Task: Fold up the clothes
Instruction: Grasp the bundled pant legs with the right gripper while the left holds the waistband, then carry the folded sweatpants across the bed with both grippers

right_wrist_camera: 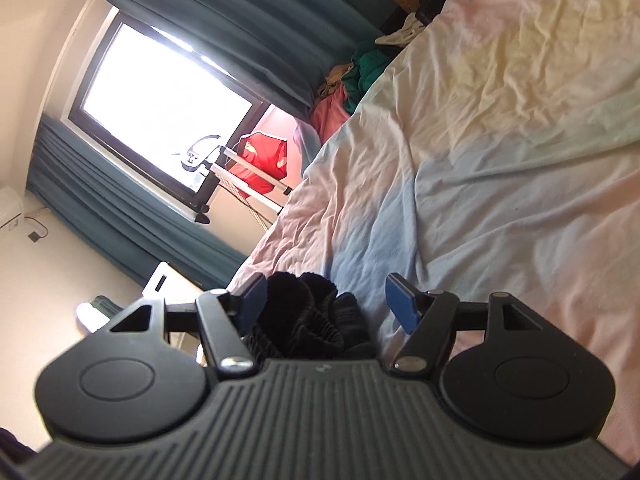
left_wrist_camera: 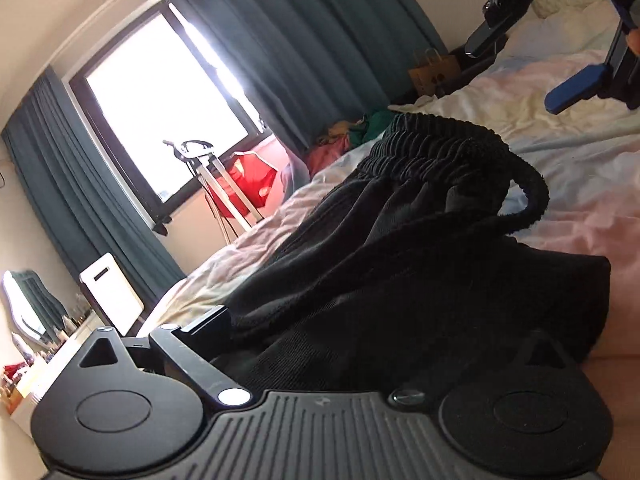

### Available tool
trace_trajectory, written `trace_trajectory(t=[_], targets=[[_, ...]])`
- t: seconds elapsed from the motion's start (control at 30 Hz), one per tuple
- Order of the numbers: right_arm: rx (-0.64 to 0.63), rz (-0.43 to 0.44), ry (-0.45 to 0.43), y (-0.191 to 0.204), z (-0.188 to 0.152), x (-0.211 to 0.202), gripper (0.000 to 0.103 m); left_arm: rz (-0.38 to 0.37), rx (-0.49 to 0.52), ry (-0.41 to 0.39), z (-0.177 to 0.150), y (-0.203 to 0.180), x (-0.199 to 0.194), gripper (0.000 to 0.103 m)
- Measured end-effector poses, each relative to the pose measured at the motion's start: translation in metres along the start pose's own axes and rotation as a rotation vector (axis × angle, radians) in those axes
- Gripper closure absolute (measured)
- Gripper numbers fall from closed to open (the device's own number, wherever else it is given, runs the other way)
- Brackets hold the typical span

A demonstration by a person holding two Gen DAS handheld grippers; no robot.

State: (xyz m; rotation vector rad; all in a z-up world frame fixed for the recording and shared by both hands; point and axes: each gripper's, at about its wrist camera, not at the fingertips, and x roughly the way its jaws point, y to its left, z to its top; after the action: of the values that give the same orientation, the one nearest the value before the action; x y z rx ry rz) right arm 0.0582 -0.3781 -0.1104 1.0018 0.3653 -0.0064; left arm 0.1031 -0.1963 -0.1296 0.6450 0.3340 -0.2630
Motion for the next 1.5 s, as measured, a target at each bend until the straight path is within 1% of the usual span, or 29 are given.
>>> trace_trajectory(t=[0.03,0.1,0.17,0.23,0.33,0.4,0.47,0.5,0.53,0.57,0.63,0.67,0.73,0.77,0.83,0.87,0.93,1.03,1.07,1.17,1.23,1.27,1.5], targets=[[0.011,0.014,0.013,0.001,-0.003,0.002,0.019,-0.030,-0.008,0.007,-0.009,0.013,-0.007,0.004],[0.028,0.039,0.045,0.003,-0.009,0.006,0.019,-0.041,0.004,-0.003,-0.017,0.022,-0.030,0.004],[0.035,0.057,0.086,0.007,-0.016,0.012,0.019,-0.020,-0.005,-0.022,-0.027,0.027,-0.060,0.001],[0.033,0.060,0.123,0.012,-0.023,0.020,0.019,0.013,-0.070,-0.008,-0.042,0.045,-0.073,0.001],[0.025,0.025,0.151,0.015,-0.031,0.032,0.019,0.064,-0.214,0.048,-0.062,0.071,-0.084,0.001],[0.024,0.003,0.169,0.014,-0.035,0.041,0.019,0.084,-0.272,0.094,-0.069,0.093,-0.080,0.001],[-0.001,-0.002,0.182,0.016,-0.039,0.049,0.019,0.137,-0.261,0.134,-0.073,0.098,-0.077,0.002],[-0.015,-0.004,0.188,0.017,-0.041,0.053,0.019,0.159,-0.241,0.150,-0.073,0.097,-0.073,0.002],[-0.028,-0.006,0.194,0.018,-0.043,0.057,0.019,0.162,-0.247,0.163,-0.074,0.099,-0.071,0.002],[-0.042,-0.008,0.200,0.020,-0.045,0.062,0.019,0.160,-0.265,0.174,-0.077,0.102,-0.071,0.002],[-0.068,-0.012,0.212,0.022,-0.049,0.070,0.019,0.140,-0.348,0.189,-0.080,0.115,-0.073,0.002],[-0.080,-0.004,0.195,0.024,-0.048,0.067,0.021,0.129,-0.393,0.196,-0.082,0.122,-0.075,0.002],[-0.104,0.014,0.155,0.029,-0.047,0.059,0.042,0.114,-0.471,0.203,-0.086,0.134,-0.078,0.002],[-0.116,0.023,0.135,0.031,-0.046,0.055,0.045,0.113,-0.498,0.200,-0.087,0.138,-0.080,0.002],[-0.139,0.041,0.095,0.036,-0.044,0.047,0.055,0.107,-0.554,0.197,-0.091,0.147,-0.088,0.002],[-0.151,0.049,0.075,0.038,-0.044,0.043,0.057,0.102,-0.576,0.199,-0.093,0.150,-0.092,0.002],[-0.175,0.067,0.035,0.043,-0.042,0.035,0.069,0.095,-0.607,0.200,-0.095,0.154,-0.097,0.002],[-0.179,0.087,0.002,0.047,-0.035,0.021,0.070,0.081,-0.655,0.208,-0.102,0.158,-0.103,0.002],[-0.193,0.063,0.001,0.046,-0.035,0.021,0.070,0.074,-0.676,0.212,-0.105,0.159,-0.104,0.002],[-0.195,-0.042,0.048,0.028,-0.041,0.031,0.070,0.054,-0.752,0.244,-0.114,0.166,-0.104,0.002],[-0.171,-0.093,0.076,0.014,-0.045,0.037,0.070,0.035,-0.806,0.271,-0.121,0.171,-0.101,0.002],[-0.157,-0.108,0.087,0.007,-0.047,0.040,0.070,0.029,-0.818,0.276,-0.123,0.173,-0.102,0.002],[-0.146,-0.097,0.083,0.008,-0.051,0.037,0.068,0.035,-0.820,0.289,-0.124,0.178,-0.100,0.002]])
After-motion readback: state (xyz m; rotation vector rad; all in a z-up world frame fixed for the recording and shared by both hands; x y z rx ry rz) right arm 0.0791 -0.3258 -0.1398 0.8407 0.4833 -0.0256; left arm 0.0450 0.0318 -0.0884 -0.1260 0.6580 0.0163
